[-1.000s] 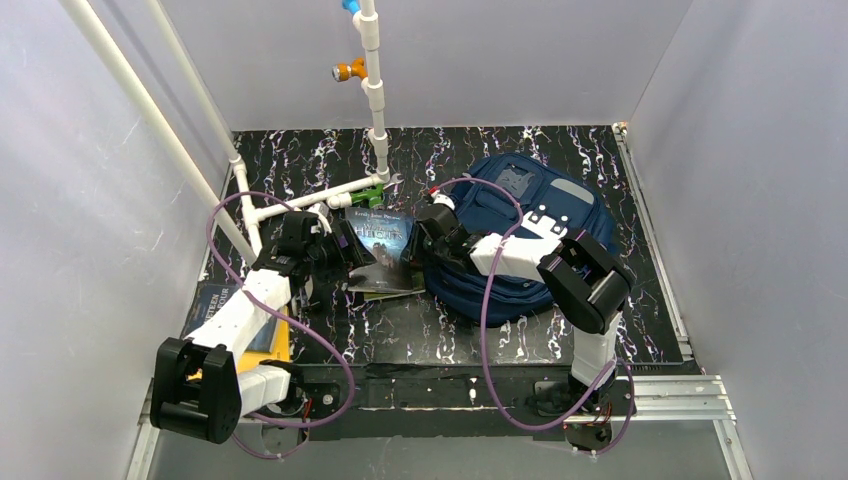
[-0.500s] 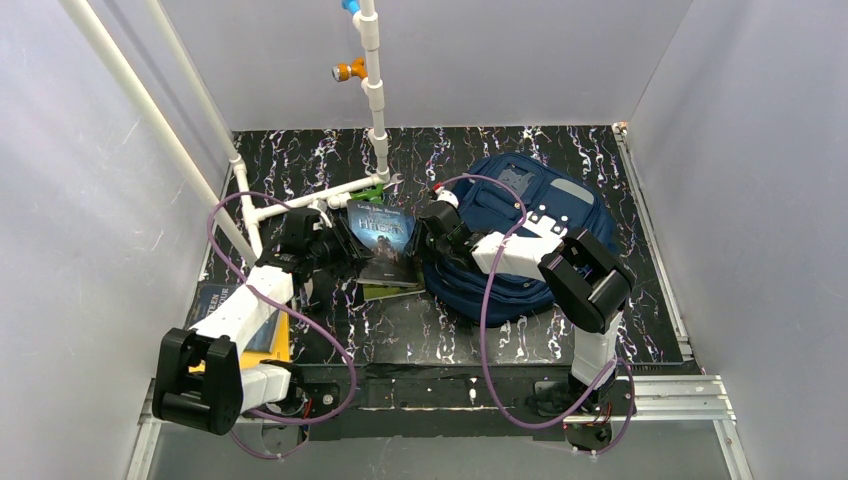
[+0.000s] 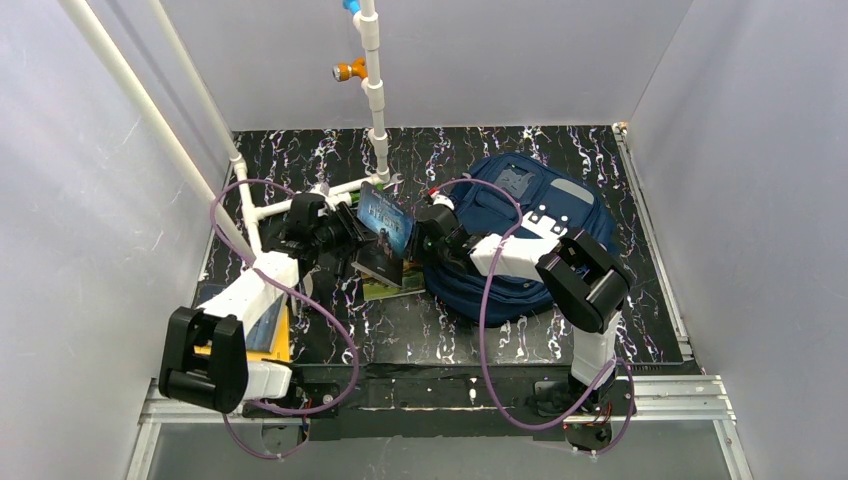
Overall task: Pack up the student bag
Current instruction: Pick up the book from the center of the board.
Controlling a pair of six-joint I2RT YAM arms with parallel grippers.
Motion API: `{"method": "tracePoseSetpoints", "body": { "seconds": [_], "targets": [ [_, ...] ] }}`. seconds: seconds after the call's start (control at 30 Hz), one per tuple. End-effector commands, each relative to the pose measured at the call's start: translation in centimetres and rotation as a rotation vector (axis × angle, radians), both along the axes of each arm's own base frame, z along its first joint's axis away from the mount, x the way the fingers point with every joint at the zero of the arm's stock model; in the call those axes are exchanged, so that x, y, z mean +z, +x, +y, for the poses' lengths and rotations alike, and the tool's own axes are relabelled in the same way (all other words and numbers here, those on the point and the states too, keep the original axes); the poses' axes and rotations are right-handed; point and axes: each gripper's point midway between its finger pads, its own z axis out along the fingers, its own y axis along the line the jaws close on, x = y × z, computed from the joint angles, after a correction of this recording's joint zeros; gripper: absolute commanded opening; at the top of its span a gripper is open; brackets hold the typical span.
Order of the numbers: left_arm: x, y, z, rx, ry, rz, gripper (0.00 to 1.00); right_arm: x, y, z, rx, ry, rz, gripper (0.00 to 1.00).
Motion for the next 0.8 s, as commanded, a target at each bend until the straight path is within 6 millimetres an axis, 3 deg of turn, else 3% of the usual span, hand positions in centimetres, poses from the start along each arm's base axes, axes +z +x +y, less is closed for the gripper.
{"method": "tracePoseSetpoints", "body": {
  "seconds": [0.0,0.13,0.17,0.27,0.43,0.6,0.77],
  "targets": [
    [1.1,1.9,-0.4,0.026,-0.024,-0.057,0.39,-3.0,-3.4,-0.1,0.086,-0.057,0.089,0.33],
    [1.1,1.9,-1.2,-0.032,-0.033,-0.052,0.34,-3.2,-3.4,-0.2,0.088,-0.069,0.088,0.33],
    [1.2,1.8,-1.4,-0.040,-0.033,-0.053,0.36,-3.1,-3.4,-0.2,0.087,-0.069,0.086,0.33],
    [1.4,1.7,-1.5,-0.061,0.023,-0.087,0.55,-3.2,-3.2,-0.2,0.085,-0.070,0.085,0.33],
    [1.4,2.0,-1.0,-0.113,0.143,-0.089,0.62,-3.1,-3.0,-0.2,0.085,-0.070,0.084,0.33],
    [0.3,2.7,-2.1,-0.191,0.147,-0.034,0.51,-3.0,-2.9,-0.3,0.089,-0.073,0.085,0.33],
    [-0.4,2.6,-2.5,-0.214,0.140,-0.023,0.25,-1.7,-2.6,-0.6,0.134,-0.118,0.033,0.35]
  ]
}}
